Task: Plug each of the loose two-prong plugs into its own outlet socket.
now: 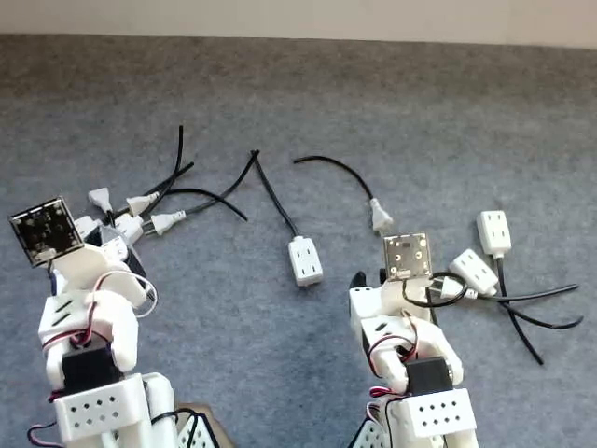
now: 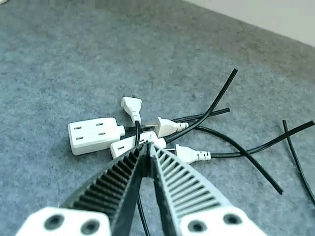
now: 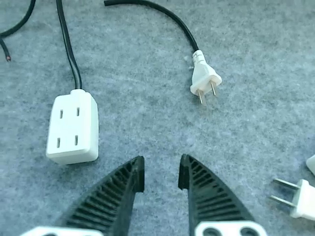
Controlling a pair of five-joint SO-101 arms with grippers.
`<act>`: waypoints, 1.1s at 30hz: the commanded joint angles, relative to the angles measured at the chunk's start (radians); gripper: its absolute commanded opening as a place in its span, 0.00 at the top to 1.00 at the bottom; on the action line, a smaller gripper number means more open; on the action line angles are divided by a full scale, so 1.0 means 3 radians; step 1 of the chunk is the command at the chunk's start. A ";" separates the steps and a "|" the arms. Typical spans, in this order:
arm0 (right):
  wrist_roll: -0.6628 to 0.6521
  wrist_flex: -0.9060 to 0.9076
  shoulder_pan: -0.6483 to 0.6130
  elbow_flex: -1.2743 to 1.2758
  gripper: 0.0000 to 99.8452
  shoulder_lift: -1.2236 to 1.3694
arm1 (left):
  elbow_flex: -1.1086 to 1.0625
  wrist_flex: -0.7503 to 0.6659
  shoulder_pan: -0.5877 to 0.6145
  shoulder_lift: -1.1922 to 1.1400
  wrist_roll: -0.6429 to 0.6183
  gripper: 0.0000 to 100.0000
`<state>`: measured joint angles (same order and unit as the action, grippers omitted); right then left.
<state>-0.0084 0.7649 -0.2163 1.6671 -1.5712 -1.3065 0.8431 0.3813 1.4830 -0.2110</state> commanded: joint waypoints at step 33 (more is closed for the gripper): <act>-0.0199 -0.0095 -0.0049 0.0463 0.88 -0.0028 | 0.4938 0.0854 0.0345 -0.6339 0.0205 0.82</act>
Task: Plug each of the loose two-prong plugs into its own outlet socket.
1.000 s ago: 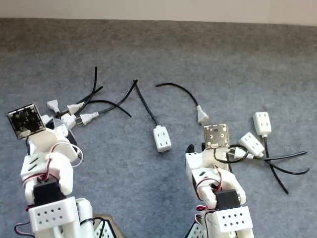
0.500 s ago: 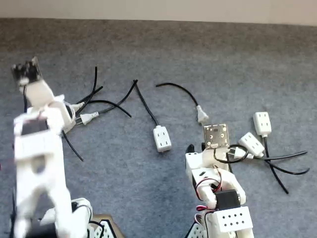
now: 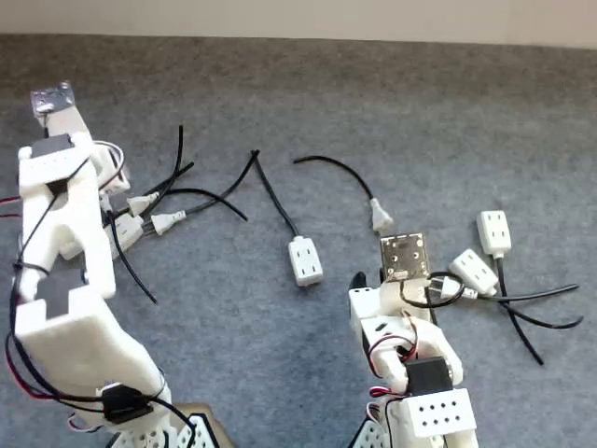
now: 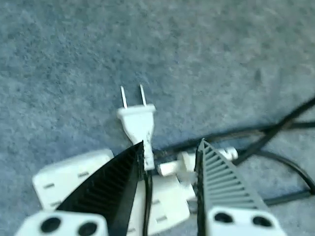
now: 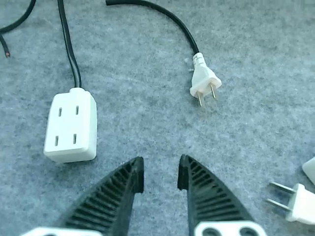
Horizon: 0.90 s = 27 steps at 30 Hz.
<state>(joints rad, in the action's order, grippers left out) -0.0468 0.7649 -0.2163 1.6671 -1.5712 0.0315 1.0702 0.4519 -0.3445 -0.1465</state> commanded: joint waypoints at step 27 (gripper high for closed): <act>-0.0077 -0.0100 -0.0130 0.0468 0.88 -0.0028 | 0.0979 0.0276 0.0166 -0.1041 0.0000 0.82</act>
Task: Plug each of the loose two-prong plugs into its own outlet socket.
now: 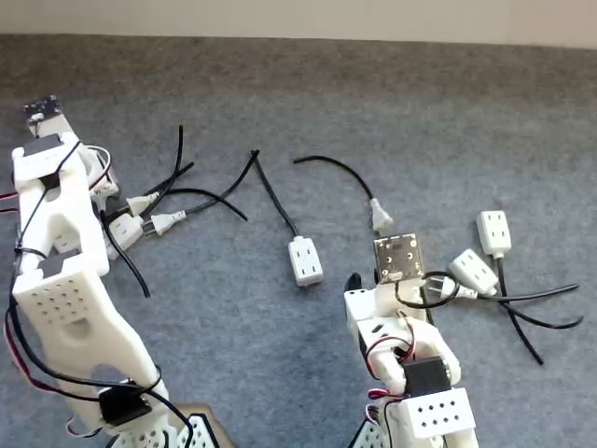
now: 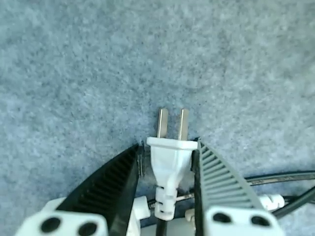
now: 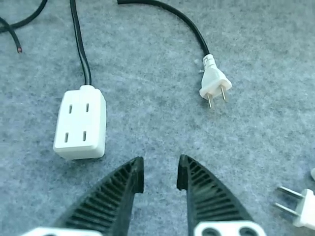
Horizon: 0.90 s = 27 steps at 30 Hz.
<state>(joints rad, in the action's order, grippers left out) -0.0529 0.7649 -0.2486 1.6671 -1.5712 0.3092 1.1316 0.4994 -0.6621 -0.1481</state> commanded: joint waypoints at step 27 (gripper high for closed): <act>-0.0056 -0.0095 -0.0023 0.0468 0.88 -0.0028 | 0.0263 0.0450 -0.0120 -0.0018 0.0256 0.82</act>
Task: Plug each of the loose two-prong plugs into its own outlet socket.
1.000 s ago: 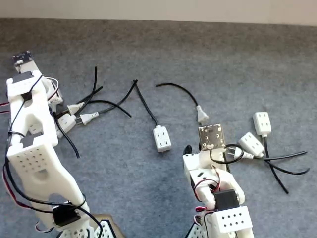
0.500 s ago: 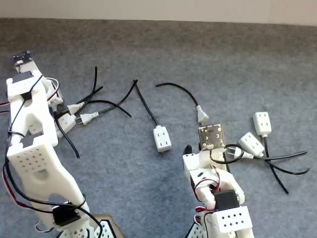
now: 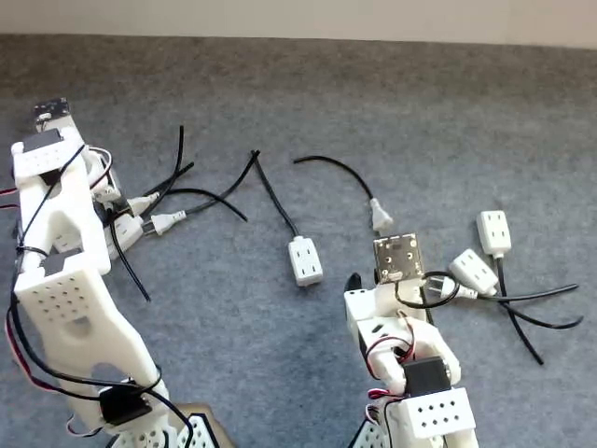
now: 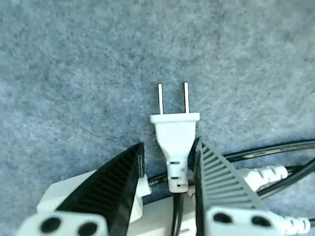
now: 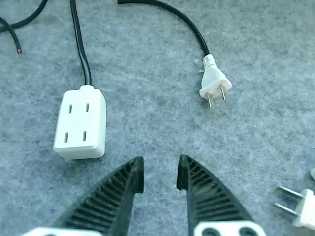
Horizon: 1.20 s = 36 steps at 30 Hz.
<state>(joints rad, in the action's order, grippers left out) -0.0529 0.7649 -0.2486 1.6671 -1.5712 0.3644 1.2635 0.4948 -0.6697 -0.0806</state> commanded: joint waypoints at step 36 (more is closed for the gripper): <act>-0.0056 -0.0095 -0.0023 0.0468 0.88 -0.0028 | 0.3107 0.1739 -0.0217 0.0054 -0.0138 0.99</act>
<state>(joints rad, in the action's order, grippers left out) -0.0529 0.7649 -0.2486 1.6671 -1.5712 1.0902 1.7070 0.4534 -0.6774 -0.1158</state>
